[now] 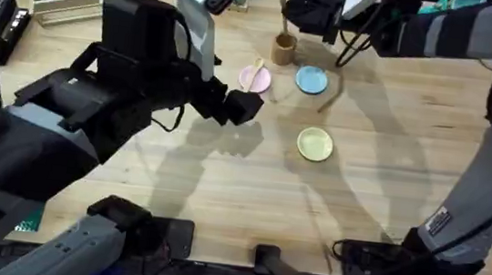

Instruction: Pick up a utensil and set it on the pink plate, then put the other utensil in the container.

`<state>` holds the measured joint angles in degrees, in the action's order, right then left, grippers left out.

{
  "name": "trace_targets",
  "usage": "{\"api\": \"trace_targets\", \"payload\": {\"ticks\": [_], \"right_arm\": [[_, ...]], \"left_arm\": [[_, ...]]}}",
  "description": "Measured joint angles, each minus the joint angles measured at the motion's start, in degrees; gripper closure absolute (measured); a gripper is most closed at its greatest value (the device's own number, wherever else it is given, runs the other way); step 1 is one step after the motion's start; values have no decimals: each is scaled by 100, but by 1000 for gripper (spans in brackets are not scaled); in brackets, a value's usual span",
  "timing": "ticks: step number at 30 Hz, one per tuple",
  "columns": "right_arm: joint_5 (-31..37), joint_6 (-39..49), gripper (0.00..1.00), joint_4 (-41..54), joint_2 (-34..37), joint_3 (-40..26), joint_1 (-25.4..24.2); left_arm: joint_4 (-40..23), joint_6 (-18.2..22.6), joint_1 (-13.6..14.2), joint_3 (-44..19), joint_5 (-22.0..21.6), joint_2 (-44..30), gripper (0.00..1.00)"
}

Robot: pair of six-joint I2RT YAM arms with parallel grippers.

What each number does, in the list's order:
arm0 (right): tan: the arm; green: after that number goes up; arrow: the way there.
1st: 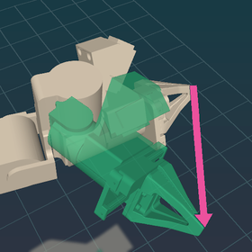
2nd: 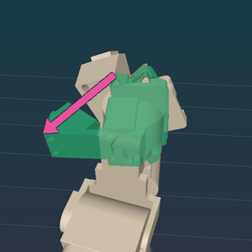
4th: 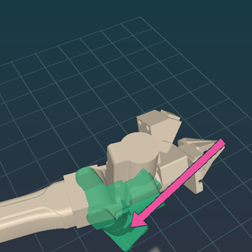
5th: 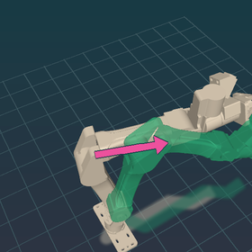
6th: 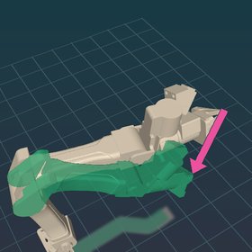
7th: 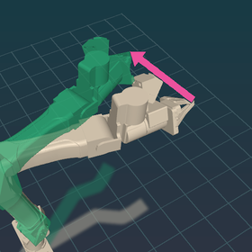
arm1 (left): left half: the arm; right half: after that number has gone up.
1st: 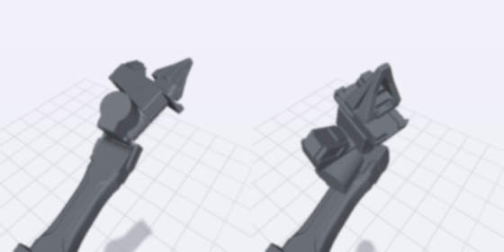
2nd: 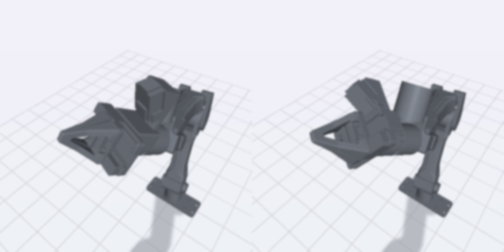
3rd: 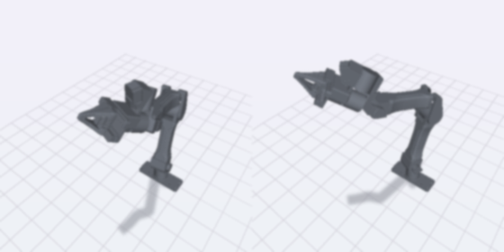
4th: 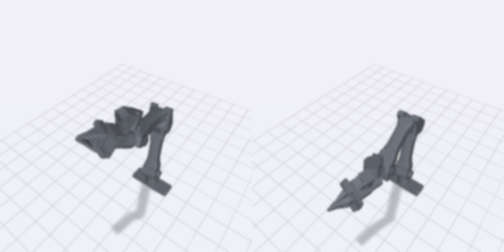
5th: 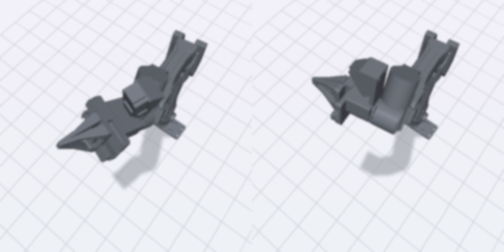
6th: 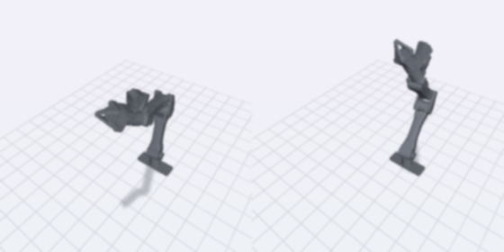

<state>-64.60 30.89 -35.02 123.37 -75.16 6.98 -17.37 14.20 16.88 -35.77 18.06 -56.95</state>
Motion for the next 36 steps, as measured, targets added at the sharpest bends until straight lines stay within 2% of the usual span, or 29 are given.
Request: {"api": "trace_targets", "payload": {"ticks": [12,16,27,31,34,35,36], "right_arm": [[54,-107,953,143,264,0,24],[55,-203,794,195,358,0,24],[55,-416,545,220,366,0,24],[-40,-677,325,-16,365,0,24],[-208,-977,80,-346,367,0,4],[-259,-1107,26,-454,365,0,-4],[-293,-1218,12,-521,366,0,-17]], "left_arm": [[0,0,0,0,0,0,7],[0,0,0,0,0,0,7],[0,0,0,0,0,0,7],[0,0,0,0,0,0,8],[0,0,0,0,0,0,7],[0,0,0,0,0,0,7],[2,0,0,0,0,0,7]]}}
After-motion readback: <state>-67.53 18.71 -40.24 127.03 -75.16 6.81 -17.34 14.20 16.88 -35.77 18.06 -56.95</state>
